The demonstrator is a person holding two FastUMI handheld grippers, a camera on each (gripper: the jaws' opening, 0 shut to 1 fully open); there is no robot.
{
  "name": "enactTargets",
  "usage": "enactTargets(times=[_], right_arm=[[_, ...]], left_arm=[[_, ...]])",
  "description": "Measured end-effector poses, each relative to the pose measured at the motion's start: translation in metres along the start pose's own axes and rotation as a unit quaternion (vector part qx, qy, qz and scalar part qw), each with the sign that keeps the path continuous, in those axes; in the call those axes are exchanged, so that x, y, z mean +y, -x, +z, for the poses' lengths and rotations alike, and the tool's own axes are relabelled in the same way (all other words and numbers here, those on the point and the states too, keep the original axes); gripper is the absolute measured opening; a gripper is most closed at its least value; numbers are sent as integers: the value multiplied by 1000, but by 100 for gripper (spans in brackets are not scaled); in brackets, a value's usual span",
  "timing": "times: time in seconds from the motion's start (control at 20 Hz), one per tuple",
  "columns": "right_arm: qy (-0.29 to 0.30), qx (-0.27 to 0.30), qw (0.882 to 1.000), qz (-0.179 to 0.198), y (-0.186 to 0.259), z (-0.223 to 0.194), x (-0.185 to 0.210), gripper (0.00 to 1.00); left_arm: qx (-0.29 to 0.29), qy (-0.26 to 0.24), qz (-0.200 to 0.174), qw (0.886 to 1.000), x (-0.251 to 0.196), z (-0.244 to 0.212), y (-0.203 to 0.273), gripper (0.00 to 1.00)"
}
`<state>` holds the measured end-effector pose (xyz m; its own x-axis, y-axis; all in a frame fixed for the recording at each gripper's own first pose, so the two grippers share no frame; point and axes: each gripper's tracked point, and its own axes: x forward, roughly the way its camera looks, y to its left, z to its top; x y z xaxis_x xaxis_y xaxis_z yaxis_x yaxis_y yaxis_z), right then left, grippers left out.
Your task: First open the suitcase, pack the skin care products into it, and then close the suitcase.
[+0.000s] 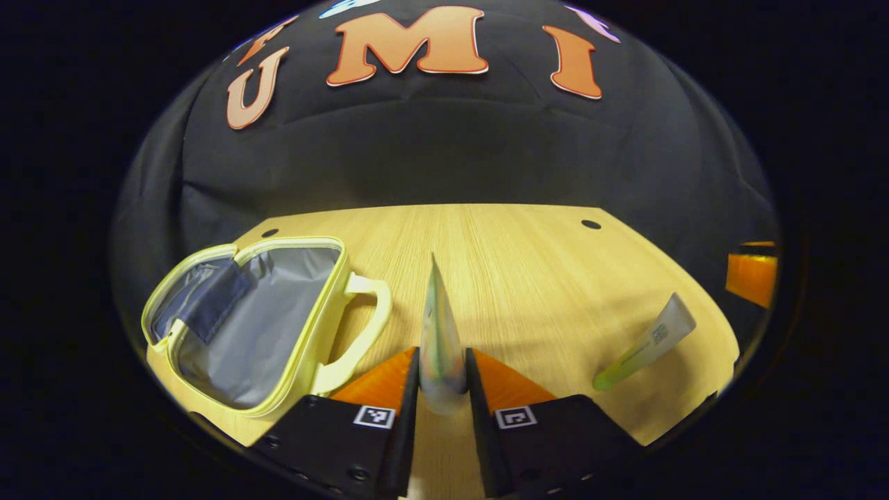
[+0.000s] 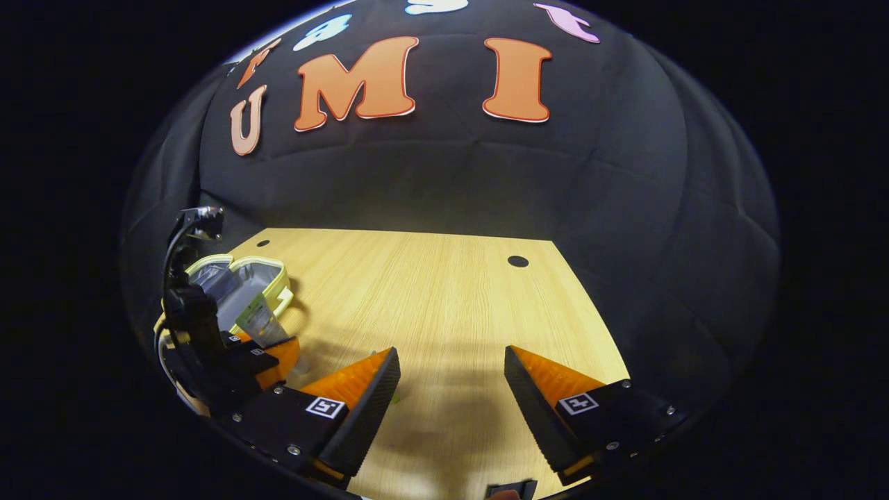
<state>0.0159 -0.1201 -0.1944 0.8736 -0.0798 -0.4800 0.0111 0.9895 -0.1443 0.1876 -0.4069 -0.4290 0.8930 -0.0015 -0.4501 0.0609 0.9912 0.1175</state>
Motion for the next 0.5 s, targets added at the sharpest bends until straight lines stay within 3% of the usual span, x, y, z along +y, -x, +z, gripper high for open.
enactTargets(times=[0.15,0.3,0.5], right_arm=[[2,2,1000,12,2,-5,9,96],[3,10,1000,29,2,-11,25,96],[12,41,998,44,-9,-32,48,96]], left_arm=[[1,25,-5,1000,4,7,12,36],[-4,16,-19,1000,10,22,28,32],[2,37,-60,997,11,46,61,33]])
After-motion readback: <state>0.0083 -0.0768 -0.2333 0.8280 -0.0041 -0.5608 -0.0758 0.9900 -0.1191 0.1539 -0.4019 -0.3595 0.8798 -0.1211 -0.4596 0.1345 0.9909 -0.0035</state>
